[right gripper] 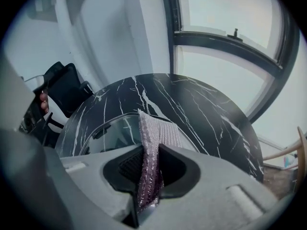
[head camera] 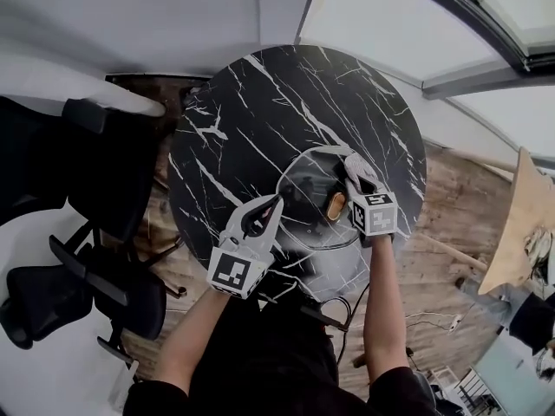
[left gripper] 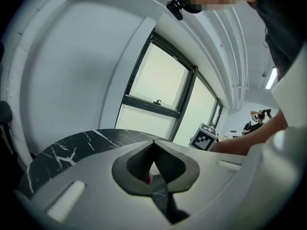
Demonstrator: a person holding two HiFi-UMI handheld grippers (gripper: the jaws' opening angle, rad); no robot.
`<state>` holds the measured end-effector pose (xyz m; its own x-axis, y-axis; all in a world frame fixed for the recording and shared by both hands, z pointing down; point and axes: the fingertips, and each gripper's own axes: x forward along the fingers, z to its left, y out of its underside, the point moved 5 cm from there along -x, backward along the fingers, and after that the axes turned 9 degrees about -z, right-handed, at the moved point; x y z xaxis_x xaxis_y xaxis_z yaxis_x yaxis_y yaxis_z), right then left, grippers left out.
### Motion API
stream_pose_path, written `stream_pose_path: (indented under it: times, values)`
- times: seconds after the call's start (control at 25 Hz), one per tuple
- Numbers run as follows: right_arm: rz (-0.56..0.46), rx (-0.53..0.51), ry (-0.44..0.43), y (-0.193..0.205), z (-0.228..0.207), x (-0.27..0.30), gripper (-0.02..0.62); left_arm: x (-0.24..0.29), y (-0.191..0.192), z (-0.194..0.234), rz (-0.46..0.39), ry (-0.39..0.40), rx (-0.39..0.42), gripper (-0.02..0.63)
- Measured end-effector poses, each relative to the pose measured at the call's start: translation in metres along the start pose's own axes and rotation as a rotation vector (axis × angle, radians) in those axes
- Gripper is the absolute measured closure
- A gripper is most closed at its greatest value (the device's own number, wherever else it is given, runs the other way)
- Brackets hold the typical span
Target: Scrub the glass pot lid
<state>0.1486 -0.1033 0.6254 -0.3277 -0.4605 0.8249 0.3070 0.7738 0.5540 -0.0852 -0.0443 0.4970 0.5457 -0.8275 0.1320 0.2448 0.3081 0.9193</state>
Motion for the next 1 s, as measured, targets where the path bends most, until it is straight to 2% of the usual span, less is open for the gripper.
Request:
stream_pose_path:
  times: [0.2,0.64,0.8,0.92,1.0]
  values:
    - [0.023,-0.048,-0.043,-0.014,0.008,0.013,0.526,-0.007,0.003,0.011,0.016,-0.018,-0.010,0.604]
    - [0.081,-0.223,-0.151,-0.035,0.032,0.035,0.526,-0.017,0.010,0.023,0.023,-0.041,-0.028,0.604]
    - [0.094,-0.342,-0.203,-0.041,0.047,0.041,0.526,-0.018,0.009,0.026,0.026,-0.052,-0.043,0.604]
    - [0.123,-0.456,-0.273,-0.052,0.065,0.039,0.526,-0.019,0.010,0.028,0.022,-0.049,-0.039,0.604]
    - [0.135,-0.475,-0.295,-0.047,0.068,0.047,0.526,-0.021,0.010,0.031,0.016,-0.050,-0.034,0.604]
